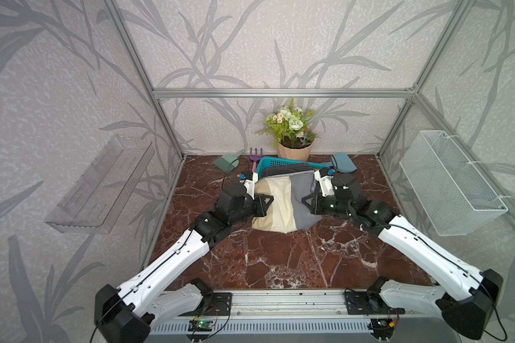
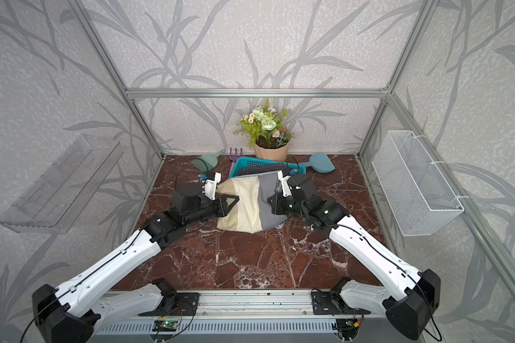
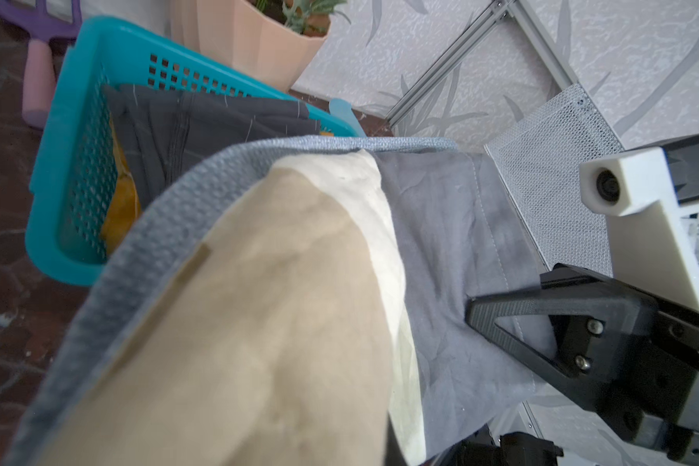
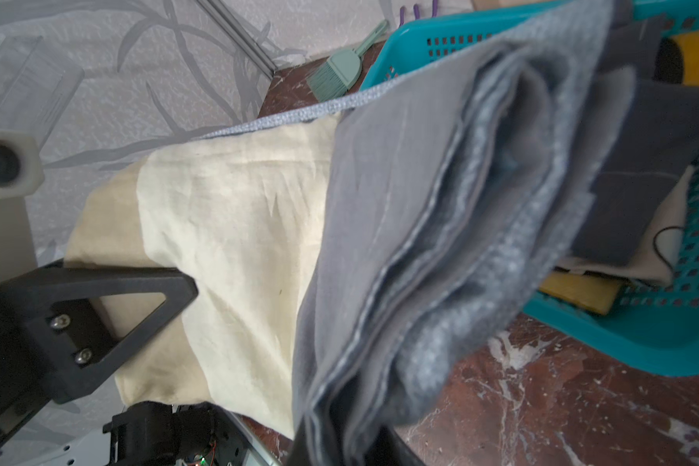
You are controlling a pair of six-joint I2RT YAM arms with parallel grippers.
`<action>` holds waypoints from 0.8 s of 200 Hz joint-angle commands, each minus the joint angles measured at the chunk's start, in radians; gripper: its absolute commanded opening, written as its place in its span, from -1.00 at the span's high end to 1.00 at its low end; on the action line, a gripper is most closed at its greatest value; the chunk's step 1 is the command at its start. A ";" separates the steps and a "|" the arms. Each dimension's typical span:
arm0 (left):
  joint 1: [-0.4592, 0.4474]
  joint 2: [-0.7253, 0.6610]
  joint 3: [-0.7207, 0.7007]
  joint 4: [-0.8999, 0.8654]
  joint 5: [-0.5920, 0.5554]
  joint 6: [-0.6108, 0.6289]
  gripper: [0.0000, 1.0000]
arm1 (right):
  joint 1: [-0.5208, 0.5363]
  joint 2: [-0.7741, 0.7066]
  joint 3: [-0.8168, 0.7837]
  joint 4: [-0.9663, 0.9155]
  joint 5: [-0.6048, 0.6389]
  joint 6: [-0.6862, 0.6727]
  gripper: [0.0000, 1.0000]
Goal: Put the folded pillowcase in the basket
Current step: Pick up the pillowcase at the center of the board, then place the pillowcase in the basket.
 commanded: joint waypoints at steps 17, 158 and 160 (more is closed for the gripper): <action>0.026 0.197 0.151 0.117 -0.098 0.163 1.00 | -0.137 0.126 0.080 0.004 -0.053 -0.089 1.00; 0.276 0.875 0.543 0.295 0.100 0.224 1.00 | -0.325 0.653 0.268 0.174 0.001 -0.126 1.00; 0.276 0.881 0.546 0.293 0.103 0.224 1.00 | -0.325 0.656 0.268 0.174 0.002 -0.127 1.00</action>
